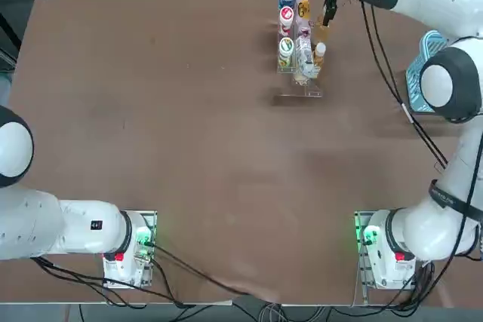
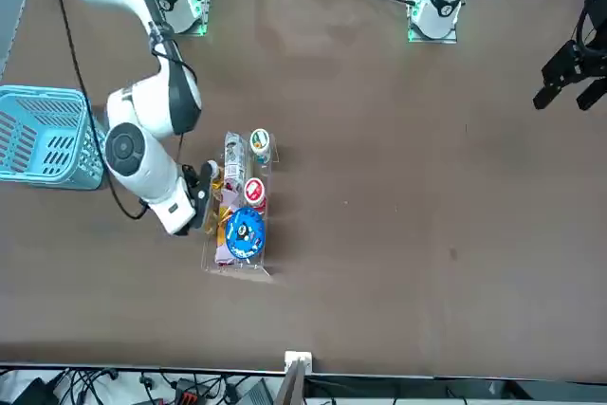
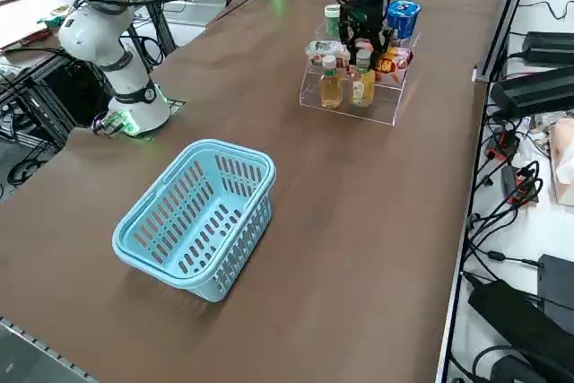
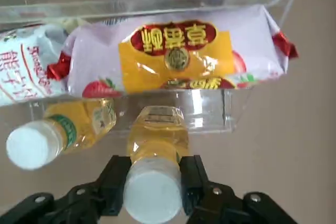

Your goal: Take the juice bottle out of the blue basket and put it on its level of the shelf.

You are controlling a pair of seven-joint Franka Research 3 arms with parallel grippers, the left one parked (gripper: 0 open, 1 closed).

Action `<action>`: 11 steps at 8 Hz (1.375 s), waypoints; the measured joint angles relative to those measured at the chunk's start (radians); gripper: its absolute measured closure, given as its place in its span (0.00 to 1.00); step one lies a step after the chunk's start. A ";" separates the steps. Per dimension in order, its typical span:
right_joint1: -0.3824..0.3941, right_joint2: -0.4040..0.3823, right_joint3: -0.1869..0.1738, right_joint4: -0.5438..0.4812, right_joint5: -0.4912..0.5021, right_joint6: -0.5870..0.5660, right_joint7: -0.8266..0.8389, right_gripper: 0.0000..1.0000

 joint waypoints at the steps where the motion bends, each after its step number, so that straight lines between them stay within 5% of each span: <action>1: 0.003 0.009 0.000 0.000 0.000 0.010 -0.003 0.46; 11: 0.012 0.064 0.000 0.001 0.000 0.071 -0.065 0.46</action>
